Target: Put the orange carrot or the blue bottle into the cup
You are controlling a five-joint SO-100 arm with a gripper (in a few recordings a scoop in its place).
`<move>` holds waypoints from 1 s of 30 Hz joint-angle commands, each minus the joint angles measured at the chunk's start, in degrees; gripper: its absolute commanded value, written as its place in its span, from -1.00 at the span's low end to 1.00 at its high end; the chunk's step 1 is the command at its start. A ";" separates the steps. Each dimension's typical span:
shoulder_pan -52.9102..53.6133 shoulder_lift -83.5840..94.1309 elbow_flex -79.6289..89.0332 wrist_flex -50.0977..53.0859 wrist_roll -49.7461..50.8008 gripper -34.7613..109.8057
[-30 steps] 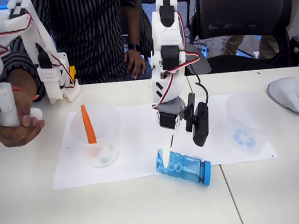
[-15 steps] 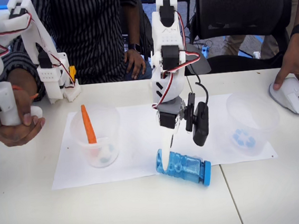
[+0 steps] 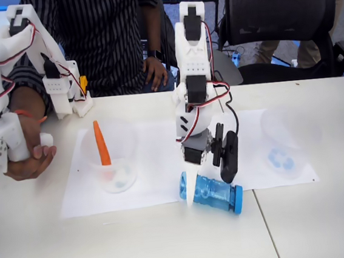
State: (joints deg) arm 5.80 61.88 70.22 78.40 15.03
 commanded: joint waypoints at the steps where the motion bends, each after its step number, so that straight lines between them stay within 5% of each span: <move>1: 0.70 2.72 -4.22 0.09 0.62 0.13; 16: 0.70 3.16 -4.39 -0.09 0.62 0.12; 30: 0.70 3.25 -4.39 -0.09 1.23 -0.26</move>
State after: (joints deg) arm 5.89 61.17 70.22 78.31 15.56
